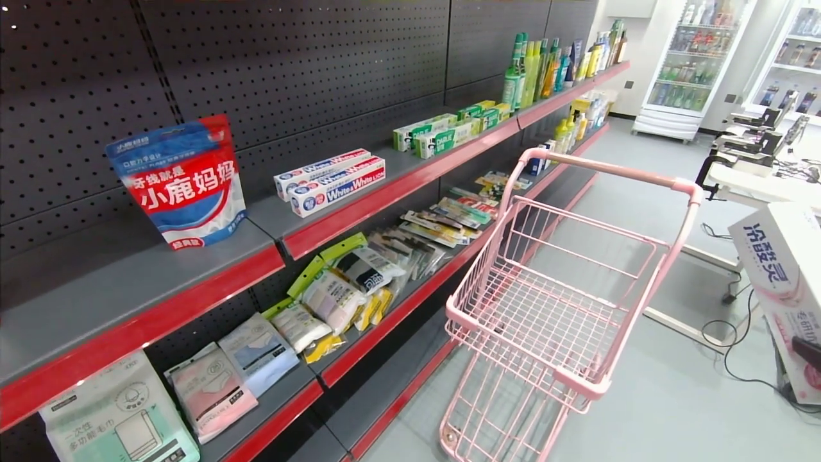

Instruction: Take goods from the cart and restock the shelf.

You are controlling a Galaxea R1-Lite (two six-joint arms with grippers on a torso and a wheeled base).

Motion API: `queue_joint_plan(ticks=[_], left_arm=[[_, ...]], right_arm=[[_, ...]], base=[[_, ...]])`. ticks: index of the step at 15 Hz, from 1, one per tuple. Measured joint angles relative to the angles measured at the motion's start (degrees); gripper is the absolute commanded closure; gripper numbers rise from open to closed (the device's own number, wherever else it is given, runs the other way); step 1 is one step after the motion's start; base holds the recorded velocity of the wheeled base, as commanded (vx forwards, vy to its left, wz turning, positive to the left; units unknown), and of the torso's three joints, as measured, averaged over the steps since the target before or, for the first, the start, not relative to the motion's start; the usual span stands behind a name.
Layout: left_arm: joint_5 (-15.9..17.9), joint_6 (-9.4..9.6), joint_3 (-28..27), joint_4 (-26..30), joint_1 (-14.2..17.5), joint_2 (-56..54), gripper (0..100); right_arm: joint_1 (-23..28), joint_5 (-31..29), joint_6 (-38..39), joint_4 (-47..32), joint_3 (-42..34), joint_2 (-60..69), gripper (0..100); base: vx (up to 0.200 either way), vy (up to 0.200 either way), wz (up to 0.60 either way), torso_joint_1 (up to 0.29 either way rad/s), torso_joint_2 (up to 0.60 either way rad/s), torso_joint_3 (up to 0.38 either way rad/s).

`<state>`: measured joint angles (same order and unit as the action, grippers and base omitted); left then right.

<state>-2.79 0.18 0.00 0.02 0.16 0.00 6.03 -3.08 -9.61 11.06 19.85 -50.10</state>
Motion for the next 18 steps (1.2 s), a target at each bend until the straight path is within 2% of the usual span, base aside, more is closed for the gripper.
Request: queue_joint_plan(ticks=[4,18], left_arm=[[0.04,0.0,0.0,-0.02,0.0,0.0,0],[0.06,0.0,0.0,-0.02,0.0,0.0,0]], right_arm=[[0.16,-0.11,-1.69,0.07,-0.11,0.94,100],[1.54,0.29,-3.61,0.07,-1.0,0.44,100]], base=[[0.0,0.0,0.0,0.244,-0.52,-0.285],[0.0,0.0,0.0,0.172,-0.36,-0.193]])
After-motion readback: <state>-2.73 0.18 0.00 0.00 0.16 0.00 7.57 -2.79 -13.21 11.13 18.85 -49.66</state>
